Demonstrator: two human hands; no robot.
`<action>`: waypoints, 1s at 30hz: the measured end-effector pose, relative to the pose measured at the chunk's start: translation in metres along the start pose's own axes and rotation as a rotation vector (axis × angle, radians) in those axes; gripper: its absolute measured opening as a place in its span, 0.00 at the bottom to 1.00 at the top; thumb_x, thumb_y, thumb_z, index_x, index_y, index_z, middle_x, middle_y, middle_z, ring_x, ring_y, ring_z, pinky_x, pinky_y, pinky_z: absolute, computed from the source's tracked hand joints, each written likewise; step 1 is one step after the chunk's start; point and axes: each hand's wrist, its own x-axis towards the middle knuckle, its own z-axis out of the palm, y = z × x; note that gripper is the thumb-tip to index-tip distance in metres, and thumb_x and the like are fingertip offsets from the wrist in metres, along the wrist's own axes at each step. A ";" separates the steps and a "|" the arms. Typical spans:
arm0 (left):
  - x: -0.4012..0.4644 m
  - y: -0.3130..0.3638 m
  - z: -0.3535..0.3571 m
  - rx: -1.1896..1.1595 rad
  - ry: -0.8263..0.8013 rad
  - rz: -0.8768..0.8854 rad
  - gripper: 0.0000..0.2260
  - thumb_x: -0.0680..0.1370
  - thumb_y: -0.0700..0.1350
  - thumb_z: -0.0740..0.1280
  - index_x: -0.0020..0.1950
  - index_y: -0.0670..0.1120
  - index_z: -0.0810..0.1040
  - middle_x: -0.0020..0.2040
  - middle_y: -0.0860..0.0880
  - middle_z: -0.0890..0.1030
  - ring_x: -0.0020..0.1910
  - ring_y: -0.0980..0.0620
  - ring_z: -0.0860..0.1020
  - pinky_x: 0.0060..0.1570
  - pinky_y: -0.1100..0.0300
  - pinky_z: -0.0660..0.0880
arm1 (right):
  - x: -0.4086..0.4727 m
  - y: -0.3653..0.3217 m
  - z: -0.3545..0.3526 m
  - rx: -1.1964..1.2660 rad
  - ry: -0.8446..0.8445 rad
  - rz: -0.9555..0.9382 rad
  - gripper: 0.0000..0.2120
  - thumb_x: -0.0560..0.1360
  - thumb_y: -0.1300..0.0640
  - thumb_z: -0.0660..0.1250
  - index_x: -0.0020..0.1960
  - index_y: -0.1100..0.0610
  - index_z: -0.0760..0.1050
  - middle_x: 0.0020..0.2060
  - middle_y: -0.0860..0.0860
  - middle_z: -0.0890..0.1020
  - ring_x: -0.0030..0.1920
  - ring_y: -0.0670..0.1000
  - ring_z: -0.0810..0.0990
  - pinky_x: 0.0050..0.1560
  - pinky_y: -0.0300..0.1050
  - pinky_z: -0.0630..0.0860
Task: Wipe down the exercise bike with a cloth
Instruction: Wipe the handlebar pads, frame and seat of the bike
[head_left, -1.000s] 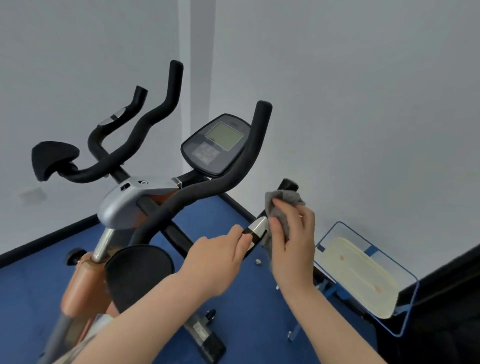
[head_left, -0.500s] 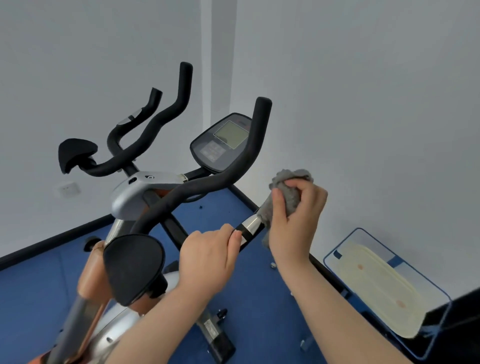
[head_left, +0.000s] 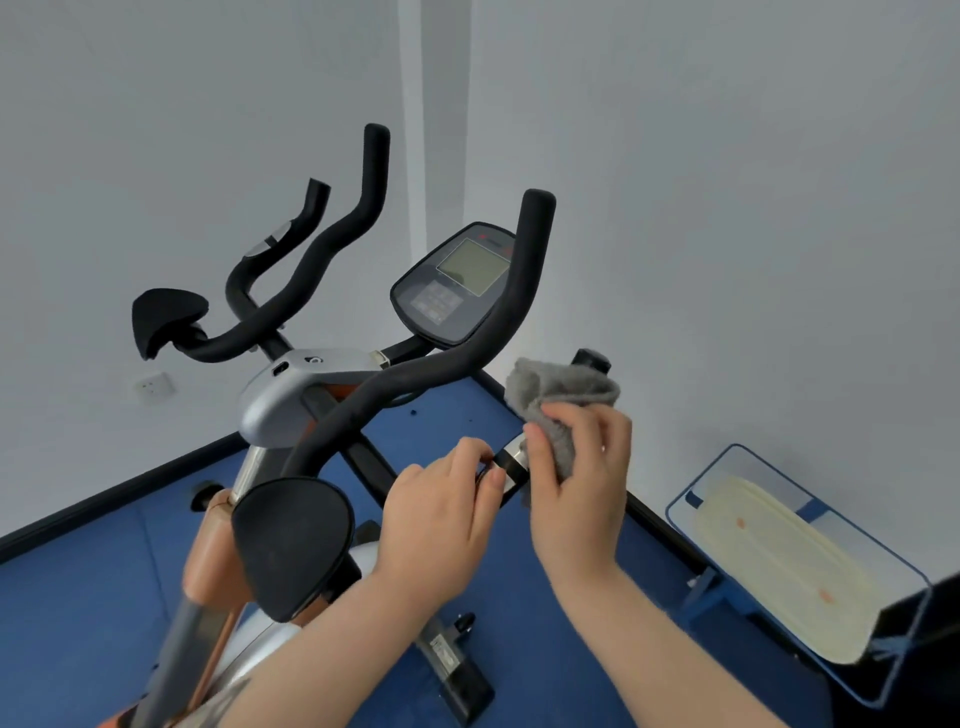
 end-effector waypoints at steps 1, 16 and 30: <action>0.001 -0.002 -0.001 -0.002 -0.038 0.035 0.16 0.83 0.53 0.48 0.51 0.48 0.72 0.28 0.57 0.70 0.23 0.56 0.64 0.27 0.57 0.65 | -0.003 0.000 0.000 -0.003 -0.010 -0.021 0.10 0.77 0.51 0.66 0.54 0.55 0.79 0.51 0.43 0.69 0.51 0.51 0.75 0.46 0.39 0.76; 0.016 -0.027 -0.019 0.201 -0.459 0.337 0.15 0.83 0.58 0.41 0.56 0.49 0.59 0.34 0.53 0.67 0.32 0.47 0.74 0.29 0.57 0.62 | 0.027 0.004 -0.018 -0.358 -0.084 -0.228 0.09 0.74 0.53 0.71 0.54 0.52 0.83 0.47 0.49 0.76 0.46 0.50 0.74 0.34 0.42 0.74; 0.005 -0.024 -0.017 0.254 -0.417 0.332 0.13 0.85 0.45 0.48 0.67 0.50 0.47 0.48 0.49 0.63 0.28 0.52 0.59 0.27 0.56 0.58 | -0.010 -0.016 0.002 -0.166 -0.061 0.060 0.09 0.77 0.47 0.63 0.54 0.46 0.79 0.51 0.40 0.66 0.51 0.46 0.73 0.44 0.41 0.77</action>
